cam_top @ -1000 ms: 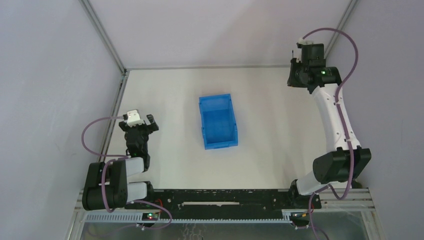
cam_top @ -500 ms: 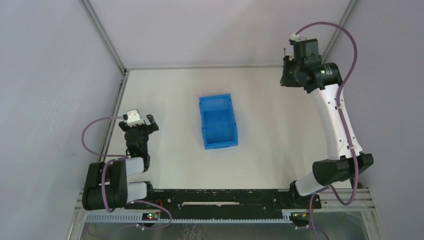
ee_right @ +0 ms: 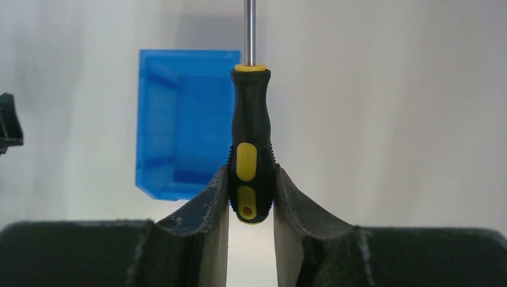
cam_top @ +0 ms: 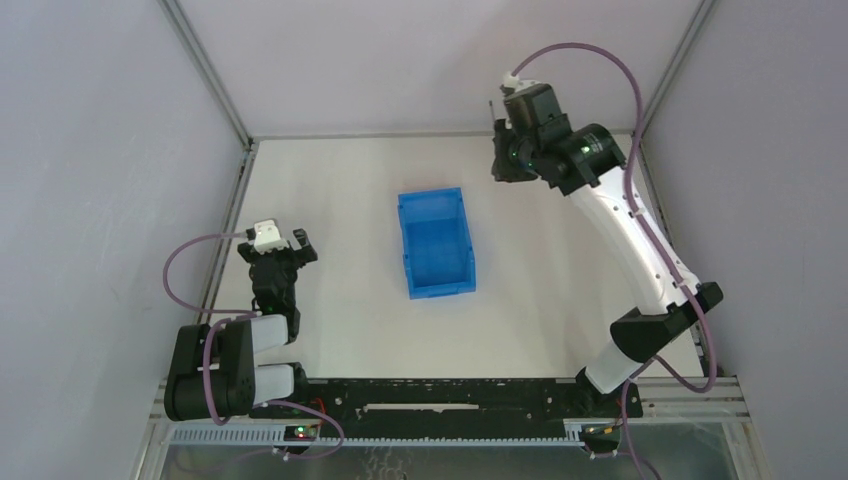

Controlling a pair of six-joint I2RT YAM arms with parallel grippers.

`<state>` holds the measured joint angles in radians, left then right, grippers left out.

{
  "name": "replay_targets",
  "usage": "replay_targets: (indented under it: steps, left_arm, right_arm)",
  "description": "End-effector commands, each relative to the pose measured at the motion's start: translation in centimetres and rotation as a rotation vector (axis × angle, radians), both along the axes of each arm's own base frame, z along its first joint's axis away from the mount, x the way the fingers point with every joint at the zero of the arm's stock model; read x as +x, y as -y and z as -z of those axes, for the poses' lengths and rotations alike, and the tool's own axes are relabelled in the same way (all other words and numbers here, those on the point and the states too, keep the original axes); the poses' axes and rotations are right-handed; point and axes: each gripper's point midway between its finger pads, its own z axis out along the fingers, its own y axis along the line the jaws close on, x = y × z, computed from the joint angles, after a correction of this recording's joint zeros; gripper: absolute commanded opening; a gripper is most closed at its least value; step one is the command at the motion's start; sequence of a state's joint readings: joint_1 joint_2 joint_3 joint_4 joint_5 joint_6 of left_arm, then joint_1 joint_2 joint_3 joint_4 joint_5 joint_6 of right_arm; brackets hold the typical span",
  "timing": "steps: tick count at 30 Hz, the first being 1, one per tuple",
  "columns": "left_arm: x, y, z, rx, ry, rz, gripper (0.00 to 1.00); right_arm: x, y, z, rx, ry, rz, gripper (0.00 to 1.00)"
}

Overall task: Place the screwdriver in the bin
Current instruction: Place the screwdriver in the bin.

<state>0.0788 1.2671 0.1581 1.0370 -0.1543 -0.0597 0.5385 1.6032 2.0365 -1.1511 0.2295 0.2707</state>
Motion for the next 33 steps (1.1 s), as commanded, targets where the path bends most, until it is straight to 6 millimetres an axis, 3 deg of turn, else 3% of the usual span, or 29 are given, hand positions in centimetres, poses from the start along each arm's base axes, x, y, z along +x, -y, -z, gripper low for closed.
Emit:
replay_targets:
  steps: [1, 6, 11, 14, 19, 25, 33]
  left_arm:
    - [0.8, -0.2, -2.2, 0.028, 0.061, -0.006, 1.0]
    - [0.8, -0.2, -2.2, 0.028, 0.061, -0.006, 1.0]
    - [0.8, -0.2, -2.2, 0.028, 0.061, -0.007, 1.0]
    - [0.8, -0.1, -2.2, 0.028, 0.06, -0.006, 1.0]
    - [0.8, -0.2, -2.2, 0.028, 0.06, -0.006, 1.0]
    - [0.8, -0.2, -2.2, 0.029, 0.061, -0.006, 1.0]
    - [0.8, -0.2, -2.2, 0.028, 0.06, -0.006, 1.0]
  right_arm:
    - [-0.3, -3.1, -1.4, 0.06, 0.041, 0.001, 0.14]
    - [-0.9, -6.8, -1.2, 0.092, 0.042, -0.042, 0.13]
    - [-1.4, -8.0, -0.7, 0.08, 0.062, -0.043, 0.13]
    - [-1.9, -8.4, 0.9, 0.077, 0.05, -0.051, 0.12]
    - [-2.8, -9.3, 4.3, 0.089, 0.015, -0.073, 0.12]
    - [-4.2, -10.5, 9.9, 0.087, -0.055, -0.091, 0.12]
    - [-4.7, -12.2, 15.9, 0.085, -0.131, -0.101, 0.11]
